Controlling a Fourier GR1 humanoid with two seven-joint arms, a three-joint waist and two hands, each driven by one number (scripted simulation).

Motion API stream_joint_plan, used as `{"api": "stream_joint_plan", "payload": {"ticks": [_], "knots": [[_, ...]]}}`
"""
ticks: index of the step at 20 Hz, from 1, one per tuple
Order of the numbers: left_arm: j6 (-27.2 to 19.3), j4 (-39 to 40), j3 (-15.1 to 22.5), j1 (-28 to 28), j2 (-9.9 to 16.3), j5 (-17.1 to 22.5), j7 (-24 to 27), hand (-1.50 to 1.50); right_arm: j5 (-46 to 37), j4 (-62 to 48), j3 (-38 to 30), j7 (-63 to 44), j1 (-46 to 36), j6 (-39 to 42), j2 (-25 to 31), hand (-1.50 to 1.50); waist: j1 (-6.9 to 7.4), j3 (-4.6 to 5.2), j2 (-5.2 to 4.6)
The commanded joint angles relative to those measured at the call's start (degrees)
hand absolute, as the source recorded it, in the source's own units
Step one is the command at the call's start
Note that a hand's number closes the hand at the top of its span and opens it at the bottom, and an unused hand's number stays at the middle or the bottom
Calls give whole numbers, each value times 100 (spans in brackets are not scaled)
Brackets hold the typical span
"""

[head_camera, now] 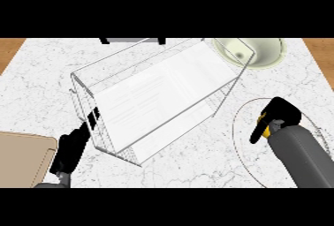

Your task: Pick the lemon from the placemat and place it in the tiered shelf

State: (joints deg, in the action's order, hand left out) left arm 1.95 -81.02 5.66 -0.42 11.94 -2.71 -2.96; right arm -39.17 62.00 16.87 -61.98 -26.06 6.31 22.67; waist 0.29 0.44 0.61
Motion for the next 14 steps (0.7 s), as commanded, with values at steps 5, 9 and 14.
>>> {"api": "stream_joint_plan", "payload": {"ticks": [5, 9, 14], "knots": [[108, 147, -130, 210, -26, -80, -199, 0, -765, 98, -20, -637, -61, -12, -351, 150, -27, -42, -58], [-44, 232, -46, 218, -262, -174, -160, 0, -1190, 256, -39, -765, -84, -88, -371, 150, -33, -42, -55], [140, 165, -144, -44, -48, -51, 37, 0, -501, 1999, 1283, 2346, 484, 475, -287, 150, -132, -45, 18]]}}
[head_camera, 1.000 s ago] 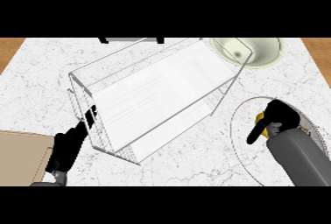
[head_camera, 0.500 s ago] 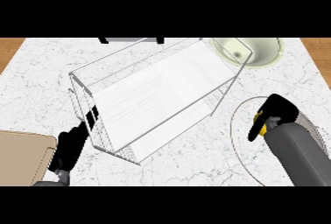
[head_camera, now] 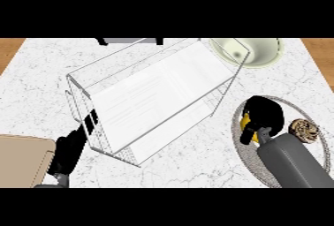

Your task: Pick the lemon from the placemat and place it in the tiered shelf

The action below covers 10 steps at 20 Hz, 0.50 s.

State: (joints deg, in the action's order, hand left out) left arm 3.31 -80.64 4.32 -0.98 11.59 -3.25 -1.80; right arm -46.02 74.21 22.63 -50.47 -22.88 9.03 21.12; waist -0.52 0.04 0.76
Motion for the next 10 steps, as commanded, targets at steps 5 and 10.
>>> {"api": "stream_joint_plan", "payload": {"ticks": [5, 10], "knots": [[-116, -54, -93, -226, 0, -4, -61, 0, 483, 2849, 1073, 1866, 1015, 343, 456, 150, -270, -1, 59], [-18, -68, -210, -157, 130, 69, -214, 0, 949, 4837, -129, 1846, 1160, 764, 1723, 150, -292, 1, 25]]}}
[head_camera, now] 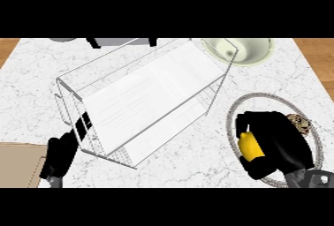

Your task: Pick the lemon from the placemat and place it in the tiered shelf

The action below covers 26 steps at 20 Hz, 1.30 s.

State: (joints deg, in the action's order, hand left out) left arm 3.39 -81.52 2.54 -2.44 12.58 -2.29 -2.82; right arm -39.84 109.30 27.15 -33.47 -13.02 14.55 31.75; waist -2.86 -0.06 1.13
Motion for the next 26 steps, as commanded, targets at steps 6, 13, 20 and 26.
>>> {"api": "stream_joint_plan", "payload": {"ticks": [6, 13, 20, 26], "knots": [[-104, 334, 17, 227, -121, -148, 114, 0, 1486, 2414, -1799, -470, -38, 43, 47, 150, 148, 14, -95], [78, 121, 96, 378, -133, -164, -166, 0, 1868, 2365, -1943, -2032, -1608, 448, -295, 150, 331, 15, -110], [148, 385, 36, 493, -201, -185, -91, 0, 1376, 738, -1827, -2117, -3167, 382, -684, 150, 346, 12, -116], [163, 189, 67, 242, -166, -262, 74, 0, 860, -1359, -1613, -1369, -4393, 176, -1119, 150, 425, 13, -135]]}}
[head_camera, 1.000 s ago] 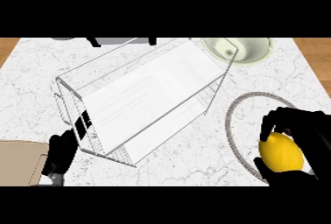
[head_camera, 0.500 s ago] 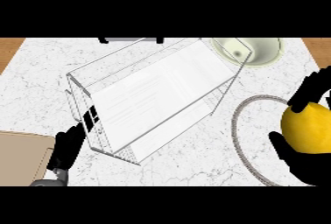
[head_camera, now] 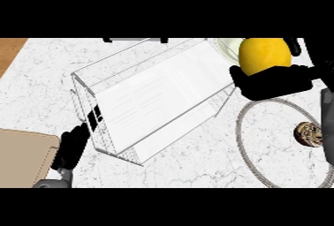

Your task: Pick the lemon from the placemat and place it in the tiered shelf

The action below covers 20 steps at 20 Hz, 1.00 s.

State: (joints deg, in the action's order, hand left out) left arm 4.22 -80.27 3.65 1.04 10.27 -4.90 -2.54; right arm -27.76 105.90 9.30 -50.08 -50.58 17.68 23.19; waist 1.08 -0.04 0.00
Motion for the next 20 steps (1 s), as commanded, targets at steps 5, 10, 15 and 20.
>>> {"api": "stream_joint_plan", "payload": {"ticks": [5, 10, 15, 20], "knots": [[114, -123, 49, -131, 25, -43, -116, 0, -543, -2481, 292, 1030, -1225, -150, -513, 150, 67, 9, -26], [227, 228, -108, -18, 14, 79, 54, 0, -973, -3472, 554, 1547, -1365, -741, -1232, 150, 54, 10, -37], [-35, 349, 42, 173, -194, -175, 21, 0, -981, -4203, 495, 1667, -1606, -640, -1550, 150, 66, 13, -58], [107, 205, 78, 131, -157, -93, -5, 0, 295, -4245, -794, 1517, -971, -1065, -2259, -150, 177, -16, -129]]}}
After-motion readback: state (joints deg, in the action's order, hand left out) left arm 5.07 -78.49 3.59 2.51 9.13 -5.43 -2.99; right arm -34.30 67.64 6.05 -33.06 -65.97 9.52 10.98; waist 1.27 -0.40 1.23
